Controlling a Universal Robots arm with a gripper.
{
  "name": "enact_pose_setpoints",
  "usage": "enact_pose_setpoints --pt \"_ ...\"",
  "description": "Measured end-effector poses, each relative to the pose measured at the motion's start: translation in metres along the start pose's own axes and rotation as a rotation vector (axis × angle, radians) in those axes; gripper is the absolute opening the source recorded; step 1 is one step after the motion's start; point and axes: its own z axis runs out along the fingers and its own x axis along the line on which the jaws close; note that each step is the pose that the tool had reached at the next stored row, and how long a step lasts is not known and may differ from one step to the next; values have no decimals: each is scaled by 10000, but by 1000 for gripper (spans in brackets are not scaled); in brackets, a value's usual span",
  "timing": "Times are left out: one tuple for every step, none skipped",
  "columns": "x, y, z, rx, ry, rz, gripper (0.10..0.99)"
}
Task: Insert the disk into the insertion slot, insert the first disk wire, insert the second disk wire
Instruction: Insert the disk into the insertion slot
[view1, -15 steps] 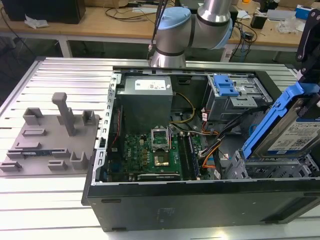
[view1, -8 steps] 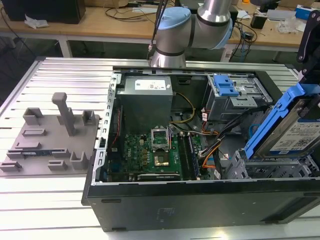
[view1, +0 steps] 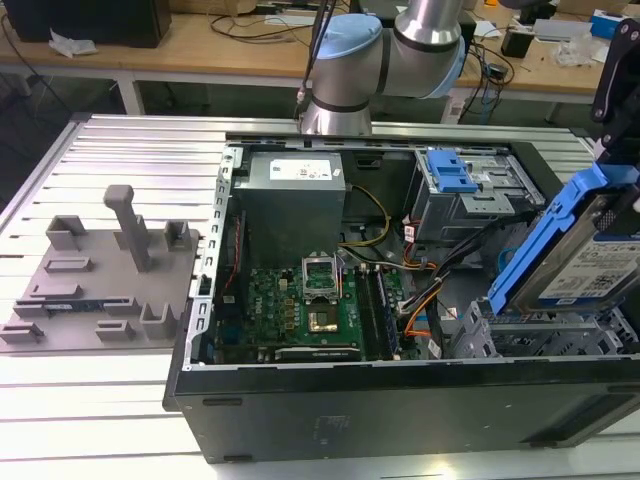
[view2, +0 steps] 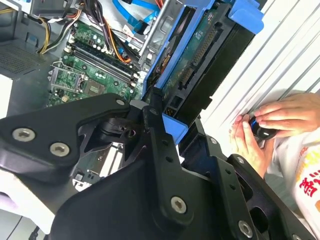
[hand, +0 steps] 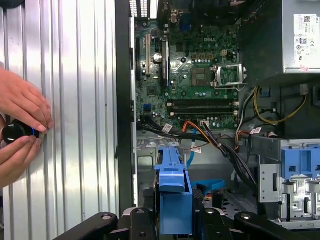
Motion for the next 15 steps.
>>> enact_pose_setpoints --pt "-8 -1 1 0 0 0 365" --pt "-25 -5 4 0 0 0 365" --pt "-38 -7 6 0 1 -1 365" --pt "-46 -10 8 0 1 -1 365" --pt "-60 -13 12 0 1 0 365" --pt "-67 -15 15 0 1 0 365" --pt "-71 -17 19 0 1 2 365" --pt "-73 -19 23 0 0 5 365" --pt "-75 -21 26 1 0 9 365" --pt "-80 -24 30 1 2 17 365" --pt "-83 -25 34 1 2 24 365" --pt "-88 -28 40 1 1 33 365" --pt "-93 -29 43 1 2 39 365" --pt "-99 -31 48 2 1 46 365" --pt "-104 -33 53 2 1 54 365"
